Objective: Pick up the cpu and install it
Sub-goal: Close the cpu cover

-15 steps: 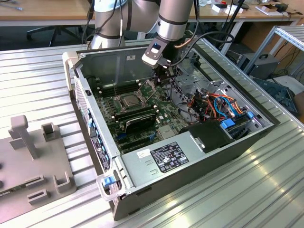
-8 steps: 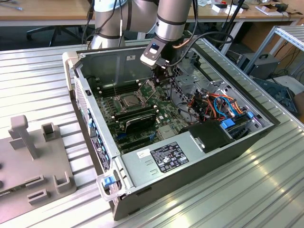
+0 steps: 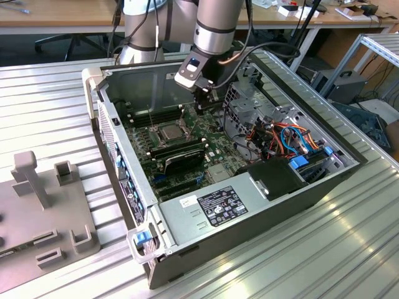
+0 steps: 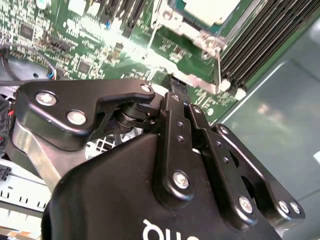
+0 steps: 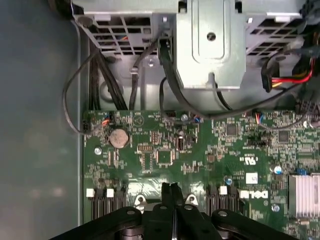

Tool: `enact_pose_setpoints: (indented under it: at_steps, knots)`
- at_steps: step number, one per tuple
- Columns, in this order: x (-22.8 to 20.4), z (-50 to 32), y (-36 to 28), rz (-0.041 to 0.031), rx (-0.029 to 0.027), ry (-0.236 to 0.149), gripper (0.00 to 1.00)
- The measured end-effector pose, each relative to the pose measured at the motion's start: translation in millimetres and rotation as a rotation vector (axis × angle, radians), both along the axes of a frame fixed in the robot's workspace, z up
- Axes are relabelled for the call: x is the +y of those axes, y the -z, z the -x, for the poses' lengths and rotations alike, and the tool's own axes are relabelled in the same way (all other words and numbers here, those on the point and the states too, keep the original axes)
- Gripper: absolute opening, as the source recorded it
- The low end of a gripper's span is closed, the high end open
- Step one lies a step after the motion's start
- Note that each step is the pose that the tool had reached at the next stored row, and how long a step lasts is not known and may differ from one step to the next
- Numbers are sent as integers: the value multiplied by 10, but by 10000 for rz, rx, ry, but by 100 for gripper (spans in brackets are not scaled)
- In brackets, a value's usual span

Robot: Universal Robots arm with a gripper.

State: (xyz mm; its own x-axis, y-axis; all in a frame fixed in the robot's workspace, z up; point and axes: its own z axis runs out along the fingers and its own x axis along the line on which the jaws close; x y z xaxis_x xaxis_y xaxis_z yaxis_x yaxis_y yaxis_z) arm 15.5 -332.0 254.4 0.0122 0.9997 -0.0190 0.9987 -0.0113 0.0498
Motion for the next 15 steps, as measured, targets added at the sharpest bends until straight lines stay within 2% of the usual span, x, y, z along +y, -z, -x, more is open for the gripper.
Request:
enact_pose_setpoints:
  at_steps: [4,6,7,8,9,12,15]
  knots:
    - [0,176,1,-2,-47,-1,11]
    - [0,333,0,1,-107,1,11]
    - [0,339,0,0,-108,0,11]
    - [0,463,17,1,-109,0,11]
    - [0,585,63,1,-108,1,11]
    - [0,632,147,0,-109,0,11]
    - [0,674,188,0,-109,-1,11]
